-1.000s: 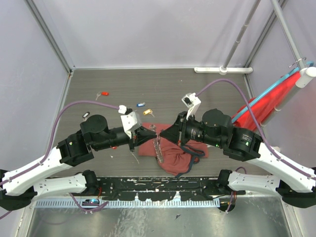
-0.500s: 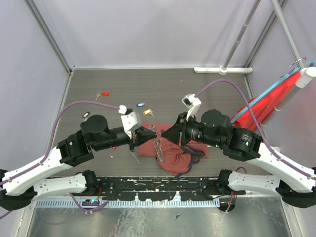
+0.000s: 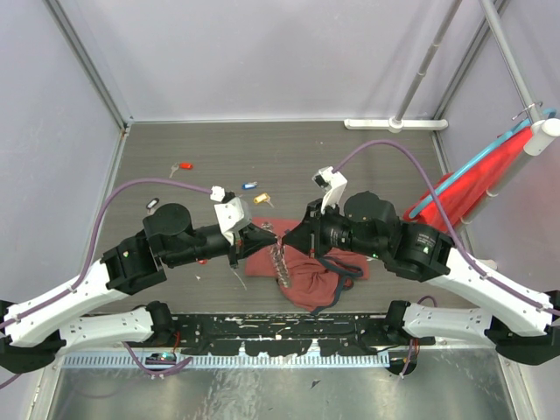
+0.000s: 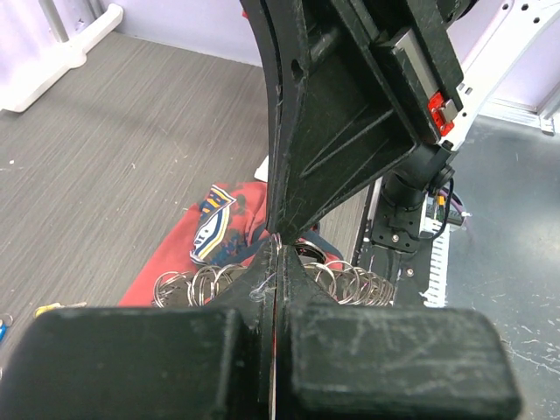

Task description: Put the keys on the keyring

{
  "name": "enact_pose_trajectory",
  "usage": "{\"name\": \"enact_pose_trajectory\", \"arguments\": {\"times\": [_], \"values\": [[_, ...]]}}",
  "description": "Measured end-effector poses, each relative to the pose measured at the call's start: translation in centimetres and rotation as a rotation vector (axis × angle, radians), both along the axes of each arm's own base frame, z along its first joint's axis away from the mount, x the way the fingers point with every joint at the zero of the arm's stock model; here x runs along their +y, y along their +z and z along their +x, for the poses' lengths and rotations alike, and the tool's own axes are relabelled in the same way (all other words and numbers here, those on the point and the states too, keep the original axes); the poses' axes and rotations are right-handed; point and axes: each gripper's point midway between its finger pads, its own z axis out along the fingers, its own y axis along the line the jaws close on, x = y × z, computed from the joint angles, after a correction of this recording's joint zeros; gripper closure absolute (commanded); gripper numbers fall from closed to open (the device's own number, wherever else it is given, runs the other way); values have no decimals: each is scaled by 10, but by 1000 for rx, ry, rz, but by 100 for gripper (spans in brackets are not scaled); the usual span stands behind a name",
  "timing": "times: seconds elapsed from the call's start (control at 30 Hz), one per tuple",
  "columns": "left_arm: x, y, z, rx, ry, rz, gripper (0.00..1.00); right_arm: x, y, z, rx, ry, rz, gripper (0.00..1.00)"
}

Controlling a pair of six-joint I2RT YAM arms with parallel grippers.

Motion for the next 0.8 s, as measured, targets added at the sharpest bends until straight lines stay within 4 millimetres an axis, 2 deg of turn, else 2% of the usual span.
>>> {"name": "enact_pose_trajectory", "arguments": {"times": [0.3,0.47,0.57,0.8], "values": [[0,0,0,0,3,1,100,4,-5,0,3,15,-16,87],[0,1,0,-1,2,-2,100,1,-3,0,-25,23,-24,72],[0,1,0,-2,1,-3,100,-5,5,0,-72,29,-18,67],[1,3,-2,-3,-7,-11,100,-31,41,-6,-267,61,30,63]]}}
